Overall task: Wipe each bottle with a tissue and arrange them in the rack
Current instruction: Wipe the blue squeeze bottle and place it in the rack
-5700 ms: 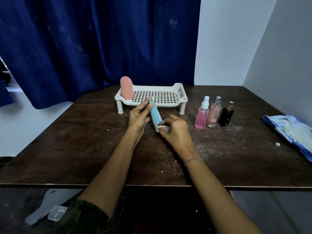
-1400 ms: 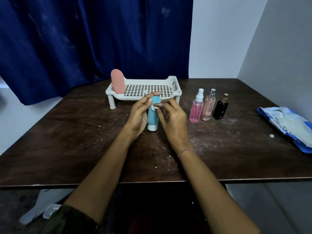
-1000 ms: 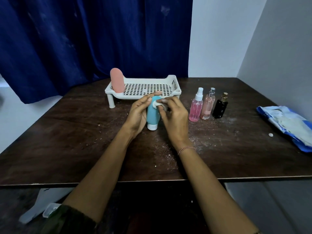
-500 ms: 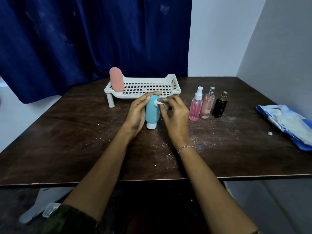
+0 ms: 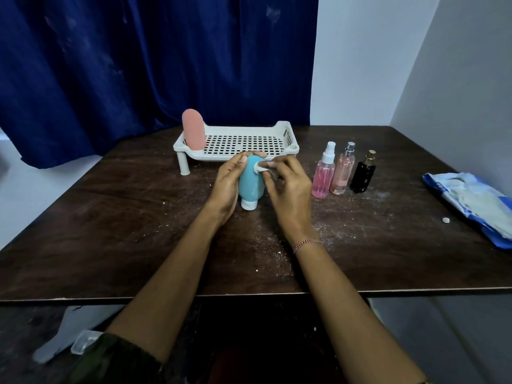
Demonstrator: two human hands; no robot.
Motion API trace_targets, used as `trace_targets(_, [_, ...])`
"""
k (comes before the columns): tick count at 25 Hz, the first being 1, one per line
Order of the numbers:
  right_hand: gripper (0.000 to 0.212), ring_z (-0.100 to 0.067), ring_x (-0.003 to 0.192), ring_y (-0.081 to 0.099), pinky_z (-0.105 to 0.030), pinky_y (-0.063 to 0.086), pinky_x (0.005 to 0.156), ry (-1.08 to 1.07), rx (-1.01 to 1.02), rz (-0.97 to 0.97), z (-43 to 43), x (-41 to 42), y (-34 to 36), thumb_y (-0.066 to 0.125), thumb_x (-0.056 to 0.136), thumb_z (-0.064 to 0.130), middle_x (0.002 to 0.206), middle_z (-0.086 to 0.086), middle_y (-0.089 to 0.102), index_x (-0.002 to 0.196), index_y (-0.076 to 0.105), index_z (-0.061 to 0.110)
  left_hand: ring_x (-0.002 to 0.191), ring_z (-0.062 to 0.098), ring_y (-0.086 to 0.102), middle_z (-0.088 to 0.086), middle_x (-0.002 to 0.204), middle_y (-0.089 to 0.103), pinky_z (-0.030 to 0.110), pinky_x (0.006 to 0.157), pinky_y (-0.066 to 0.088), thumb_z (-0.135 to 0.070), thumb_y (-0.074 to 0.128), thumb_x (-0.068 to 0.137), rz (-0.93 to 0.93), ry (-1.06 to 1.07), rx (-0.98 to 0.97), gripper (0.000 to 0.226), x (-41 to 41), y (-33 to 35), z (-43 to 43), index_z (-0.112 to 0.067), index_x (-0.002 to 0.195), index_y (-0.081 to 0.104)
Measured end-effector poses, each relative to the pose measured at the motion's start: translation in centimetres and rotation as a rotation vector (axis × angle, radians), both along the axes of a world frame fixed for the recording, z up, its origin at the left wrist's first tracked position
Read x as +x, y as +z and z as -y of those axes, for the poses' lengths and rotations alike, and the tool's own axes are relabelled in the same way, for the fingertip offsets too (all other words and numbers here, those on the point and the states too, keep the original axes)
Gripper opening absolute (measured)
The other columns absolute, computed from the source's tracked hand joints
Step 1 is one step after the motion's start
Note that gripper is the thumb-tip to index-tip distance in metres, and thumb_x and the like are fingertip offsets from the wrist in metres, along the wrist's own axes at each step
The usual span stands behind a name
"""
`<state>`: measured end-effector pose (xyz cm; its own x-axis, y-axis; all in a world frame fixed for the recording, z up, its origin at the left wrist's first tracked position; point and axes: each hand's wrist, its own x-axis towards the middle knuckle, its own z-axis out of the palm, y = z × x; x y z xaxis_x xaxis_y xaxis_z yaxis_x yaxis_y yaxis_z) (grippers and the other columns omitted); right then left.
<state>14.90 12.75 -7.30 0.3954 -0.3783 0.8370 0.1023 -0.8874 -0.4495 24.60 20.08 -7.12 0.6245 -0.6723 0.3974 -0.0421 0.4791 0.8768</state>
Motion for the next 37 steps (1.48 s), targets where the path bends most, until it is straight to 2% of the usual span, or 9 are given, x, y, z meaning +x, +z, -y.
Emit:
trace_targets(3, [0.015, -0.020, 0.087, 0.060, -0.024, 0.050, 0.081, 0.043, -0.065, -0.018, -0.1, 0.0, 0.0, 0.067, 0.082, 0.005, 0.094, -0.012, 0.060, 0.094, 0.068, -0.003, 0.082, 0.002, 0.064, -0.008, 0.084, 0.071, 0.016, 0.077, 0.050, -0.006, 0.029, 0.100, 0.004, 0.005, 0.000, 0.031, 0.0, -0.1, 0.1, -0.009, 0.097, 0.060])
trace_targets(7, [0.017, -0.018, 0.087, 0.060, -0.028, 0.054, 0.079, 0.001, 0.064, 0.022, 0.3, -0.1, 0.1, 0.066, 0.082, 0.007, 0.096, -0.010, 0.060, 0.097, 0.067, -0.001, 0.082, 0.003, 0.063, -0.008, 0.084, 0.071, 0.018, 0.075, 0.051, -0.008, 0.030, 0.100, 0.007, 0.018, 0.002, 0.030, 0.2, -0.3, 0.2, -0.008, 0.097, 0.060])
trace_targets(11, [0.015, -0.022, 0.089, 0.059, -0.026, 0.050, 0.082, 0.062, -0.080, -0.028, -0.2, 0.0, 0.0, 0.067, 0.082, 0.006, 0.095, -0.012, 0.060, 0.093, 0.068, -0.003, 0.083, 0.003, 0.063, -0.008, 0.085, 0.071, 0.017, 0.079, 0.050, -0.007, 0.031, 0.100, 0.003, 0.009, -0.009, 0.029, 0.3, -0.4, 0.3, -0.009, 0.097, 0.060])
trace_targets(16, [0.018, -0.013, 0.090, 0.056, -0.033, 0.056, 0.077, 0.004, 0.120, 0.033, 0.4, 0.0, 0.1, 0.065, 0.084, 0.008, 0.100, -0.008, 0.058, 0.100, 0.067, 0.000, 0.089, 0.010, 0.062, -0.003, 0.093, 0.069, 0.022, 0.081, 0.051, -0.019, 0.043, 0.092, -0.016, 0.012, -0.009, 0.023, 0.5, -0.6, 0.4, -0.008, 0.101, 0.061])
trace_targets(20, [0.017, -0.009, 0.091, 0.055, -0.030, 0.055, 0.078, 0.009, 0.163, 0.081, 0.7, 0.2, 0.1, 0.065, 0.085, 0.008, 0.099, -0.007, 0.059, 0.100, 0.068, 0.000, 0.084, 0.004, 0.062, -0.008, 0.088, 0.070, 0.018, 0.076, 0.050, -0.009, 0.036, 0.099, -0.031, 0.052, 0.033, 0.024, 0.3, -0.5, 0.5, -0.011, 0.098, 0.060])
trace_targets(24, [0.015, -0.003, 0.087, 0.054, -0.024, 0.053, 0.078, 0.000, 0.169, 0.061, 0.8, 0.2, 0.0, 0.065, 0.084, 0.007, 0.096, -0.005, 0.062, 0.098, 0.068, 0.002, 0.082, 0.001, 0.063, -0.010, 0.085, 0.072, 0.017, 0.076, 0.051, -0.007, 0.035, 0.099, -0.018, 0.049, 0.035, 0.027, 0.3, -0.4, 0.3, -0.011, 0.097, 0.061])
trace_targets(28, [0.013, -0.009, 0.083, 0.059, -0.028, 0.054, 0.077, 0.072, 0.206, -0.021, 0.7, 0.2, -0.4, 0.068, 0.080, 0.004, 0.093, -0.003, 0.063, 0.093, 0.070, 0.005, 0.081, 0.003, 0.064, -0.009, 0.086, 0.072, 0.018, 0.072, 0.052, -0.008, 0.030, 0.100, -0.031, 0.034, 0.007, 0.030, 0.4, -0.3, 0.1, -0.008, 0.099, 0.060])
trace_targets(34, [0.010, -0.009, 0.081, 0.060, -0.021, 0.052, 0.073, 0.044, 0.240, 0.075, 0.7, 0.3, -0.2, 0.070, 0.079, 0.007, 0.090, -0.003, 0.064, 0.089, 0.068, 0.007, 0.082, 0.006, 0.064, -0.007, 0.086, 0.071, 0.021, 0.073, 0.053, -0.010, 0.032, 0.100, -0.012, 0.001, 0.019, 0.029, 0.2, -0.4, 0.0, -0.008, 0.098, 0.061])
trace_targets(37, [0.010, -0.009, 0.078, 0.061, -0.023, 0.052, 0.072, 0.057, 0.294, 0.031, 0.7, 0.5, -0.5, 0.073, 0.077, 0.010, 0.088, -0.001, 0.066, 0.086, 0.069, 0.008, 0.078, 0.005, 0.064, -0.006, 0.083, 0.071, 0.020, 0.071, 0.053, -0.012, 0.034, 0.100, -0.044, 0.013, 0.005, 0.027, 0.4, -0.3, 0.0, -0.007, 0.098, 0.060])
